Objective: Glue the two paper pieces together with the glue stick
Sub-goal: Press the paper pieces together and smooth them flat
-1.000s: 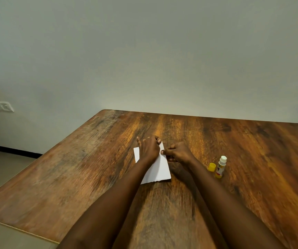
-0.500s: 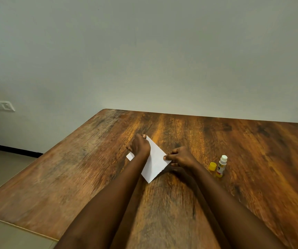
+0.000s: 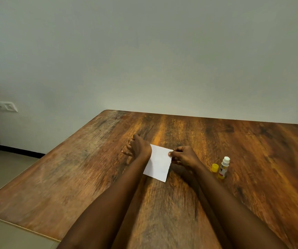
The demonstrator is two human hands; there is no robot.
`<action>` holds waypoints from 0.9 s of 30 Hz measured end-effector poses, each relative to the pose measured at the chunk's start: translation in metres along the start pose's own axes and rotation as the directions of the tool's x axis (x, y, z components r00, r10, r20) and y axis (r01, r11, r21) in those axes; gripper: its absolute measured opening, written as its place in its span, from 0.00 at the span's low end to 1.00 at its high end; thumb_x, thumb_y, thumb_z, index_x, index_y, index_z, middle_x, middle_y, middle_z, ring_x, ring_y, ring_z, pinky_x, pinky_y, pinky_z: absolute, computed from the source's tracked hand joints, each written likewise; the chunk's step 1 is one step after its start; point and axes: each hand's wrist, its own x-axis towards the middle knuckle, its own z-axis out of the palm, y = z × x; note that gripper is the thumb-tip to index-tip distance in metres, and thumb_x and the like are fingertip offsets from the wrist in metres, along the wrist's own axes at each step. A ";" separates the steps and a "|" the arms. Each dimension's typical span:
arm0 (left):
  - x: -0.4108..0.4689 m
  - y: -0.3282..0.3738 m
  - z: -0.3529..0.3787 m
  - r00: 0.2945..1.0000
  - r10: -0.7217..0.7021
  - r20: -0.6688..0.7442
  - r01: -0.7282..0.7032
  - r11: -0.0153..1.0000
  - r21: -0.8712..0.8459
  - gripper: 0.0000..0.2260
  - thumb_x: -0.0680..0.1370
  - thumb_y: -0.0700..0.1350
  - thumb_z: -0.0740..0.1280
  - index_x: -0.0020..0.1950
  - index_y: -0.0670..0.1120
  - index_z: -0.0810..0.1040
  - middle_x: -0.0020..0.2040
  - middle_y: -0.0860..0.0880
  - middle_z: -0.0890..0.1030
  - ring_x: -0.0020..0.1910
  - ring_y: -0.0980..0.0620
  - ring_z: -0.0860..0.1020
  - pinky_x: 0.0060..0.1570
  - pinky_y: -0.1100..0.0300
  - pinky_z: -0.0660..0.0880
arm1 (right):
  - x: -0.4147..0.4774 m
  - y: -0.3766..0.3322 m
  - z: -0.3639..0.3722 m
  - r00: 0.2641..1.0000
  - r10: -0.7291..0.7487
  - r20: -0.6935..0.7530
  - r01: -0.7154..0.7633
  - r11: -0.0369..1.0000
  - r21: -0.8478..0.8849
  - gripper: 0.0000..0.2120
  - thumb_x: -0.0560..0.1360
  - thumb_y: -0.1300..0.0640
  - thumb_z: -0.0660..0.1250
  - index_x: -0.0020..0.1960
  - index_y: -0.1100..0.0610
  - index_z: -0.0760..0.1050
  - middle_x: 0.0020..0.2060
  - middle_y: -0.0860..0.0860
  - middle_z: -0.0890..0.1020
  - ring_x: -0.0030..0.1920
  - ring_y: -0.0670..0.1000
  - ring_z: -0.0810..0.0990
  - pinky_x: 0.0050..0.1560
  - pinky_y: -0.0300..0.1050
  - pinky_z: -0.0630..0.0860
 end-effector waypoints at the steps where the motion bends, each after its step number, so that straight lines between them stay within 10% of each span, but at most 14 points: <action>1: -0.001 0.001 0.001 0.994 0.105 0.031 -0.107 0.992 0.071 0.16 0.81 0.41 0.57 0.69 0.49 0.68 0.73 0.41 0.65 0.75 0.38 0.56 0.72 0.37 0.38 | 0.001 -0.002 -0.001 1.000 -0.012 0.006 0.012 1.000 -0.019 0.02 0.74 0.67 0.66 0.43 0.65 0.77 0.42 0.59 0.80 0.38 0.50 0.79 0.36 0.39 0.76; 6: 0.000 0.001 0.007 0.834 0.434 0.339 -0.505 0.849 0.155 0.12 0.78 0.51 0.64 0.59 0.53 0.81 0.69 0.50 0.73 0.73 0.40 0.57 0.71 0.38 0.50 | 0.005 -0.005 -0.005 0.999 -0.041 0.028 0.043 0.995 -0.086 0.08 0.73 0.68 0.66 0.50 0.72 0.77 0.39 0.56 0.80 0.38 0.49 0.80 0.38 0.39 0.77; 12: -0.003 0.003 0.010 0.827 0.450 0.337 -0.524 0.834 0.173 0.12 0.77 0.54 0.65 0.55 0.51 0.82 0.61 0.52 0.80 0.75 0.45 0.56 0.69 0.36 0.32 | 0.006 -0.005 -0.007 0.998 -0.054 0.013 0.055 0.996 -0.073 0.07 0.72 0.68 0.67 0.48 0.72 0.77 0.37 0.55 0.80 0.38 0.49 0.80 0.36 0.38 0.78; 27: 0.009 0.011 0.017 0.876 0.404 0.264 -0.439 0.894 0.088 0.15 0.82 0.47 0.54 0.53 0.43 0.78 0.61 0.41 0.79 0.72 0.39 0.65 0.70 0.40 0.30 | 0.004 -0.006 0.002 0.996 -0.088 -0.026 0.087 0.995 -0.051 0.04 0.74 0.66 0.67 0.43 0.68 0.78 0.37 0.54 0.80 0.38 0.49 0.80 0.35 0.38 0.78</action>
